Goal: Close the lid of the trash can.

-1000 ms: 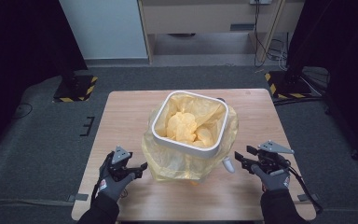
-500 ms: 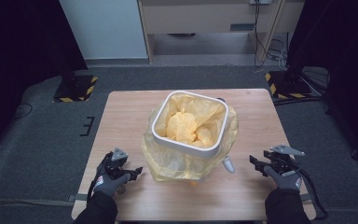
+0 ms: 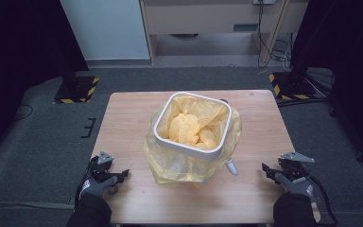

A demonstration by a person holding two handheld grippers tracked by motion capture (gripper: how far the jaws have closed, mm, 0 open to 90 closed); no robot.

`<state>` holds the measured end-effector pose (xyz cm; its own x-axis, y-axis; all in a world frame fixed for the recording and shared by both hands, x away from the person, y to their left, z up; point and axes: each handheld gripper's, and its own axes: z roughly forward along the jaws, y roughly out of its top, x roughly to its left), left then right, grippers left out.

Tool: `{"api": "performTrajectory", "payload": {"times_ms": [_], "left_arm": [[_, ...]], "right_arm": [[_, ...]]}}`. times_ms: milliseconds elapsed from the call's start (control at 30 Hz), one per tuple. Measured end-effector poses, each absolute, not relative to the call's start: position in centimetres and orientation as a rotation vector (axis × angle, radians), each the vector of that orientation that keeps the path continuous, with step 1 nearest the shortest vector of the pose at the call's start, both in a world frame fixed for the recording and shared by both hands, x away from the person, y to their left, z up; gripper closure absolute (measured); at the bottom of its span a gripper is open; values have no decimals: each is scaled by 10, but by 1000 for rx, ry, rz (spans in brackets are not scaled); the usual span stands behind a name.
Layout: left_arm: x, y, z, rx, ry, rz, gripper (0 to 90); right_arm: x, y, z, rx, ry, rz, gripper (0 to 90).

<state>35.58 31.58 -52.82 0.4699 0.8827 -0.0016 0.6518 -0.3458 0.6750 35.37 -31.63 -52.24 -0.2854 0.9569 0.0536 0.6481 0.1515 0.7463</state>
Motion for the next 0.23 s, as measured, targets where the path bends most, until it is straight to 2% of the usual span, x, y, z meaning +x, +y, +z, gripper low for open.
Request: {"api": "performTrajectory", "payload": {"times_ms": [233], "left_arm": [[356, 316, -530, 2099, 1283, 501, 85]], "right_arm": [[352, -322, -528, 1528, 1997, 892, 223]]}}
